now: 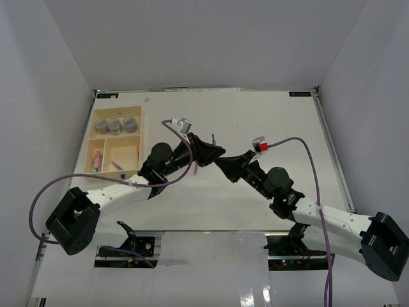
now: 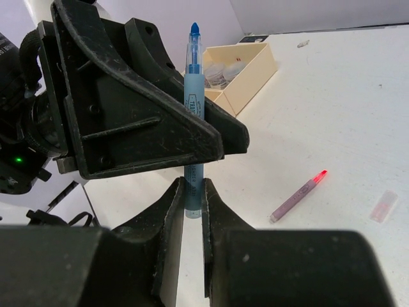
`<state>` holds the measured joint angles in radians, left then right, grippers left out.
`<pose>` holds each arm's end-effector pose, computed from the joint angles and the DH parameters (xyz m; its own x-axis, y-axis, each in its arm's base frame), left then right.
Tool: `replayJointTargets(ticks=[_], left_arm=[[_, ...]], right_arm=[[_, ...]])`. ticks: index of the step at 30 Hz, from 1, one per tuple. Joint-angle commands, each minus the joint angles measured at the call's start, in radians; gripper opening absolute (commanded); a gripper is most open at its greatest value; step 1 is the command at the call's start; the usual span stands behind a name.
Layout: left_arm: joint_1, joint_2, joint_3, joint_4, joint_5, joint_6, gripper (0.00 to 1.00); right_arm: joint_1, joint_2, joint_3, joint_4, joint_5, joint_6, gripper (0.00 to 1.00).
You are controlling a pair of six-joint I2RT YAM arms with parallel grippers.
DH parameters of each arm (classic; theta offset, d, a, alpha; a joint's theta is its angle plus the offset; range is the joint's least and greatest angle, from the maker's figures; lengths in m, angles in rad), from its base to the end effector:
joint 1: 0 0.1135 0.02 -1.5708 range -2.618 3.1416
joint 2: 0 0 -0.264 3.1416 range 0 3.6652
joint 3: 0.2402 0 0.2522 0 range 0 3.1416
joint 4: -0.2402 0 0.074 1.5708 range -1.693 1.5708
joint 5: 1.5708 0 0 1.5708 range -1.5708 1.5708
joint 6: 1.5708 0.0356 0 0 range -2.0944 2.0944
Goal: Sort the stationery into containers
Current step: Pick up the pen cap from the center of the board.
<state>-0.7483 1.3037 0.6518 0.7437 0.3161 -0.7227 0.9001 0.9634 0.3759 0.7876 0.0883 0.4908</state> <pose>0.2041 -0.2046 0.2771 -0.5274 -0.3682 -0.7657 0.6996 0.3232 -0.6372 0.1353 0.1655 0.2662 -0.2335 0.4611 -0.8561 -0.6991 0.5324 0.4774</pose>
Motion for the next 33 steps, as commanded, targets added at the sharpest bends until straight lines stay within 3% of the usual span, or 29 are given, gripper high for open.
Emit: replayJointTargets(ticks=[1,7,12,17,24,27,28,29,31,33], left_arm=[[-0.003,-0.006,0.006,0.042,0.024,-0.007,0.38],[-0.005,-0.004,0.011,0.039,0.035,0.002,0.34],[-0.003,0.003,0.011,0.046,0.049,0.005,0.16],[-0.003,-0.004,0.014,0.039,0.051,0.022,0.06],[-0.003,-0.04,0.025,-0.041,0.02,0.098,0.0],[0.009,-0.069,0.039,-0.166,-0.009,0.163,0.0],[0.027,-0.078,0.048,-0.199,-0.014,0.181,0.0],[0.039,-0.095,0.058,-0.245,-0.028,0.198,0.0],[0.102,-0.112,0.095,-0.374,-0.017,0.256,0.0],[0.156,-0.135,0.129,-0.523,0.007,0.301,0.0]], right_arm=[[0.006,-0.018,-0.008,0.064,0.034,0.003,0.08],[0.006,-0.018,-0.005,0.065,0.034,0.0,0.08],[0.006,-0.011,0.0,0.064,0.008,0.0,0.08],[0.006,-0.006,0.0,0.052,-0.009,-0.003,0.12],[0.006,-0.043,0.011,-0.111,0.019,-0.049,0.51],[0.003,-0.081,0.015,-0.258,0.08,-0.092,0.78],[0.003,-0.094,0.017,-0.298,0.102,-0.103,0.92],[0.0,-0.11,0.02,-0.382,0.129,-0.113,0.97],[-0.015,-0.098,0.049,-0.485,0.217,-0.155,0.95],[-0.058,-0.056,0.131,-0.695,0.275,-0.216,0.9]])
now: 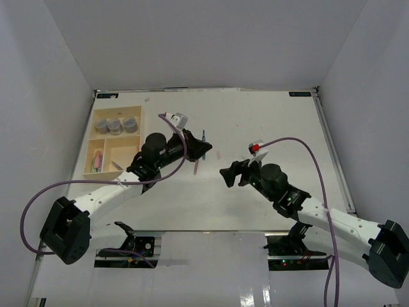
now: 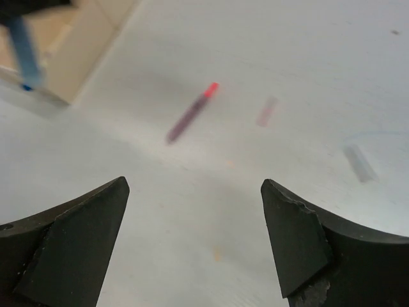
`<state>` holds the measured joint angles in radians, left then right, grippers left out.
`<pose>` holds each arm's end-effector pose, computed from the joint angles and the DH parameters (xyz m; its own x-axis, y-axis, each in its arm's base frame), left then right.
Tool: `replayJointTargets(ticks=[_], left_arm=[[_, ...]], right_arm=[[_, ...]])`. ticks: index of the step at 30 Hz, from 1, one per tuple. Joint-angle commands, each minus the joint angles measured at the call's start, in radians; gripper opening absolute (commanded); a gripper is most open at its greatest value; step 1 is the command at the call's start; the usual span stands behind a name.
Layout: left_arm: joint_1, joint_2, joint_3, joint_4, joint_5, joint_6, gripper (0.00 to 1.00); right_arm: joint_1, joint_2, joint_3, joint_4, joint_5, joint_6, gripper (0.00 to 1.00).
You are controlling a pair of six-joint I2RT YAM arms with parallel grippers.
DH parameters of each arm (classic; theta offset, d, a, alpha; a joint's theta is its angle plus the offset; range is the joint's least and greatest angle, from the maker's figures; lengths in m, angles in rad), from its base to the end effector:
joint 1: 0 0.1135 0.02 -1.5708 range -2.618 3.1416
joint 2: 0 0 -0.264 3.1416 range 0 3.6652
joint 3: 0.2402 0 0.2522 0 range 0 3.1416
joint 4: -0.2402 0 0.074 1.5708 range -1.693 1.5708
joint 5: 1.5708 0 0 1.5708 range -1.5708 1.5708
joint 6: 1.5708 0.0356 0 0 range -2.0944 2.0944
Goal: Sort the stationery into containers
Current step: Pick up the pen cap from the center of the board.
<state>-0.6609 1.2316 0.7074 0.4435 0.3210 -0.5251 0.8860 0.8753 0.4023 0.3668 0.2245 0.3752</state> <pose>0.2155 -0.1818 0.2831 -0.4715 -0.2359 -0.8497 0.6869 0.5060 -0.5217 0.1354 0.1532 0.2465 -0.2878 0.2124 -0.9338 -0.5477 0.7634 0.3424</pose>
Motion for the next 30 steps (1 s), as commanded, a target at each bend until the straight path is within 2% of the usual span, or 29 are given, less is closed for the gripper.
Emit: replayJointTargets(ticks=[1,4,6,9,12,15,22,25,30], left_arm=[[0.131,-0.067,0.114,-0.271,0.018,0.115,0.0],[0.228,-0.081,0.176,-0.439,0.046,0.198,0.0],[0.254,-0.087,0.23,-0.562,0.049,0.244,0.0],[0.288,-0.092,0.251,-0.641,0.055,0.31,0.0],[0.314,-0.116,0.196,-0.637,0.082,0.333,0.0],[0.325,-0.136,0.141,-0.626,0.107,0.347,0.0],[0.326,-0.121,0.126,-0.651,0.04,0.386,0.0],[0.326,-0.127,0.124,-0.652,0.058,0.381,0.0],[0.326,-0.142,0.119,-0.658,0.026,0.379,0.0]], right_arm=[[-0.064,0.077,0.128,-0.325,0.13,-0.126,0.9],[-0.16,0.144,0.19,-0.417,0.027,-0.191,0.9],[-0.251,0.183,0.225,-0.448,-0.089,-0.203,0.9],[-0.333,0.292,0.311,-0.486,-0.14,-0.24,0.94],[-0.372,0.436,0.435,-0.594,-0.126,-0.303,1.0],[-0.397,0.55,0.523,-0.643,-0.145,-0.364,0.91],[-0.407,0.769,0.69,-0.75,-0.12,-0.467,0.72],[-0.407,0.823,0.737,-0.795,-0.116,-0.499,0.68],[-0.407,0.869,0.779,-0.833,-0.114,-0.53,0.66]])
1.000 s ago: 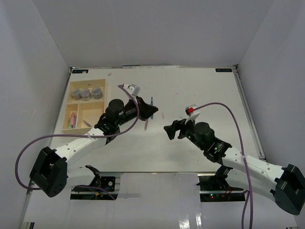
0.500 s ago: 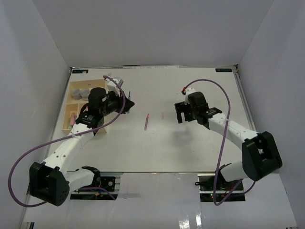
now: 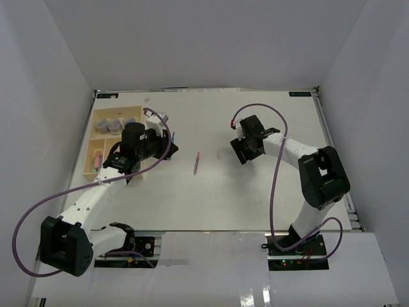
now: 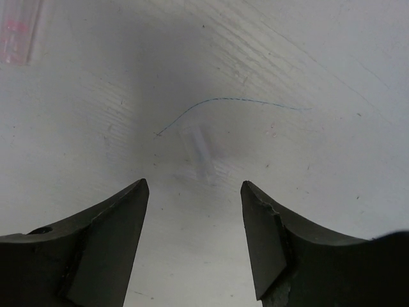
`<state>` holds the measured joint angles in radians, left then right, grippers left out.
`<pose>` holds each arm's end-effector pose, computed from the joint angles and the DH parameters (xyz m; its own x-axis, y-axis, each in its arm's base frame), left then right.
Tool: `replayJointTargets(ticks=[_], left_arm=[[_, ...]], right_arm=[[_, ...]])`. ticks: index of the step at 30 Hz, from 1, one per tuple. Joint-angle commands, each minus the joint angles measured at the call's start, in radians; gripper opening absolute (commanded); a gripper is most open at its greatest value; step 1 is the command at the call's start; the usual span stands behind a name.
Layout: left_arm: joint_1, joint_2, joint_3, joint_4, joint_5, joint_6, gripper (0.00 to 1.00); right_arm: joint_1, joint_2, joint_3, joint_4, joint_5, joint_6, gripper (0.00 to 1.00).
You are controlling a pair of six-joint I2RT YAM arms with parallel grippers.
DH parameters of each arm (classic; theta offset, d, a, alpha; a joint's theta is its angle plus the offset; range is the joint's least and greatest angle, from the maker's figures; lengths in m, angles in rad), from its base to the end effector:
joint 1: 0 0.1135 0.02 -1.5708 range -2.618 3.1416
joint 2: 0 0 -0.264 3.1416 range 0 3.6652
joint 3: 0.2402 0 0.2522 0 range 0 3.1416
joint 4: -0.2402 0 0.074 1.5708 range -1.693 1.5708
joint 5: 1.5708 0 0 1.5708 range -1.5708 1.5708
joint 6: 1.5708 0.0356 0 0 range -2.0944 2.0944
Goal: Sort the stationery into containers
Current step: Pick up the pen cap from the center of the board.
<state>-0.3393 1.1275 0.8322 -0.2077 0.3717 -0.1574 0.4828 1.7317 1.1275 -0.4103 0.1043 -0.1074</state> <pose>0.2338 -0.0962 0.2864 -0.5446 0.0373 -0.8379 0.5314 0.7883 -0.3103 0.3168 0.1619 0.1914 -0.7035 -0.4891 -0.5155 -0.4913 0.8589 -0.1445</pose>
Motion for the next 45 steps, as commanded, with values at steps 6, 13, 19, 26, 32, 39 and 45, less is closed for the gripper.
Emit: replayJointTargets(ticks=[6,13,19,26,32,39,45], left_arm=[[0.005,-0.037,-0.004,-0.01,-0.02,0.005,0.0],[0.005,-0.034,-0.005,-0.012,-0.027,0.004,0.0],[0.005,-0.025,-0.004,-0.013,-0.014,0.002,0.0],[0.005,-0.021,-0.002,-0.013,-0.007,0.004,0.0],[0.005,-0.018,-0.002,-0.012,0.01,0.002,0.0],[0.005,-0.038,-0.016,0.024,0.105,-0.005,0.0],[0.005,-0.057,-0.033,0.066,0.202,-0.021,0.0]], right_arm=[[-0.003,0.069,0.095,-0.084,0.006,-0.074,0.57],[0.004,0.153,0.161,-0.107,0.008,-0.104,0.53],[0.007,0.206,0.196,-0.113,0.009,-0.114,0.45],[0.008,0.218,0.184,-0.13,0.02,-0.107,0.25],[0.014,0.178,0.164,-0.136,0.021,-0.091,0.09],[0.043,-0.018,0.127,-0.053,-0.083,0.005,0.08],[0.143,-0.242,0.051,0.178,-0.166,0.06,0.08]])
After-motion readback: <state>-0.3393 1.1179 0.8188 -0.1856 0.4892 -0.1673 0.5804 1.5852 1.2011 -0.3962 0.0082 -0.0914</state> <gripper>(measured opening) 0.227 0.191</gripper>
